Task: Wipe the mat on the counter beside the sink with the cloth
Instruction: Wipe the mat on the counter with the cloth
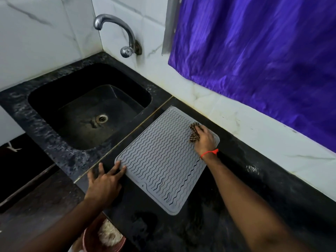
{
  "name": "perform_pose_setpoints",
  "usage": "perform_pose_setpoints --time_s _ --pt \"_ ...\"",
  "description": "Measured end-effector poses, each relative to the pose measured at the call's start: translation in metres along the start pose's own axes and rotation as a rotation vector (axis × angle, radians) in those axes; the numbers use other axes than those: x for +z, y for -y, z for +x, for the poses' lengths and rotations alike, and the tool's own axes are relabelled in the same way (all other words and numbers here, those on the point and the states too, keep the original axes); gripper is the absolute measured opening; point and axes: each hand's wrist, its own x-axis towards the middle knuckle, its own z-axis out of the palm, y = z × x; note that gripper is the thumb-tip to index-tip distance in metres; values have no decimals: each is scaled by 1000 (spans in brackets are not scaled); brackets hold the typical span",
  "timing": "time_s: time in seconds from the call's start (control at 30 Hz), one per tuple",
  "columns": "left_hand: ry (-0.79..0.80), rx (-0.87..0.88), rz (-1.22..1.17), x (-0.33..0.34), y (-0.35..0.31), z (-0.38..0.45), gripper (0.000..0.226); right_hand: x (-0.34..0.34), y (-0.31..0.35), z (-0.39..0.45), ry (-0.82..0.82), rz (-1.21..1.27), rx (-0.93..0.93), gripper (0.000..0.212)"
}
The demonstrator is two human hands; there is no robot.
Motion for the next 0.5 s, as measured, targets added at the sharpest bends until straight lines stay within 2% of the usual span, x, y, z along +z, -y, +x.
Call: perform_pose_setpoints --time_s 0.07,0.17,0.33,0.5 --pt "-6 -9 8 -1 -2 0 68 2 -7 19 61 -145 -37 62" --pt "-28 -18 14 1 -2 0 69 7 -13 36 241 -329 -105 64" --pt "-64 -40 3 7 -3 2 71 2 -51 48 272 -491 -294 71" --pt "-48 -41 -11 6 -3 2 70 0 -23 51 218 -394 -108 60"
